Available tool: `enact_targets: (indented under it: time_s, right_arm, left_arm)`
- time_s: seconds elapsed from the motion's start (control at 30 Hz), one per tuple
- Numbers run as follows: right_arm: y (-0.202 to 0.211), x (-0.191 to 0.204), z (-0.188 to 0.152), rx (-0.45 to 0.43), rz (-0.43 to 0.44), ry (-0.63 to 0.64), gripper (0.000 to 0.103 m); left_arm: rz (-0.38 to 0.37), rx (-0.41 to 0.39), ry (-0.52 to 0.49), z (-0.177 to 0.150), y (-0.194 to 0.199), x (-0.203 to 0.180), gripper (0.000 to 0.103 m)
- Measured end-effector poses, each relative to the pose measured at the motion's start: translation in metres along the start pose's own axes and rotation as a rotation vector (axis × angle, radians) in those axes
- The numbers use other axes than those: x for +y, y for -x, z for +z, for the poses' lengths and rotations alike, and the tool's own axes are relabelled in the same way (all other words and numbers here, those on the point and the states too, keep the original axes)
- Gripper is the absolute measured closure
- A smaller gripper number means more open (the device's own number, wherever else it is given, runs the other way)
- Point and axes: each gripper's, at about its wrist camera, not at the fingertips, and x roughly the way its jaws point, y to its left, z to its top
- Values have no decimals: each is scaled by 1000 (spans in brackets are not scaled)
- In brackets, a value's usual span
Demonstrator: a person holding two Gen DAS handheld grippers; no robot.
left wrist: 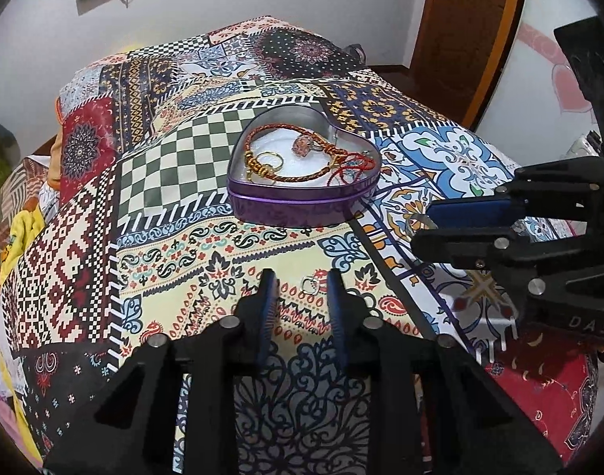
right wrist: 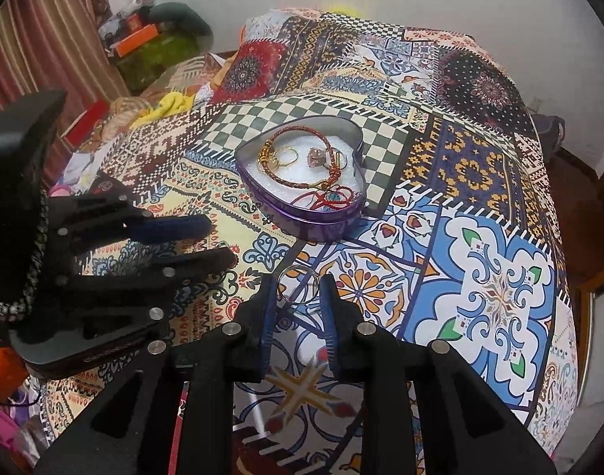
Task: Organize jewelry
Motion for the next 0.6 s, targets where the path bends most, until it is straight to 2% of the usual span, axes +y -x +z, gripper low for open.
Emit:
enact_targets:
  time_s: [0.13,0.2,0.37,0.5,0.6]
  right_arm:
    - [1,-2,0,-10,5,-5,83]
    - [1,-3,-1,-14,9,-10,83]
    - [4,-2,-2,-19,5,-13,83]
    - [10,0,0,-35,-8,-10,83]
    - [16,-2,4,-53,-15,-17,83]
  left_arm:
    - [-19,7,3,1,-2,-1,87]
    - [-28,9,1,1,-2,-2,94]
    - [-27,5,-2,0,-1,-3,95]
    - [-52,9,30,1,3,2,95]
    - [-43,-4,45,2,9,8,95]
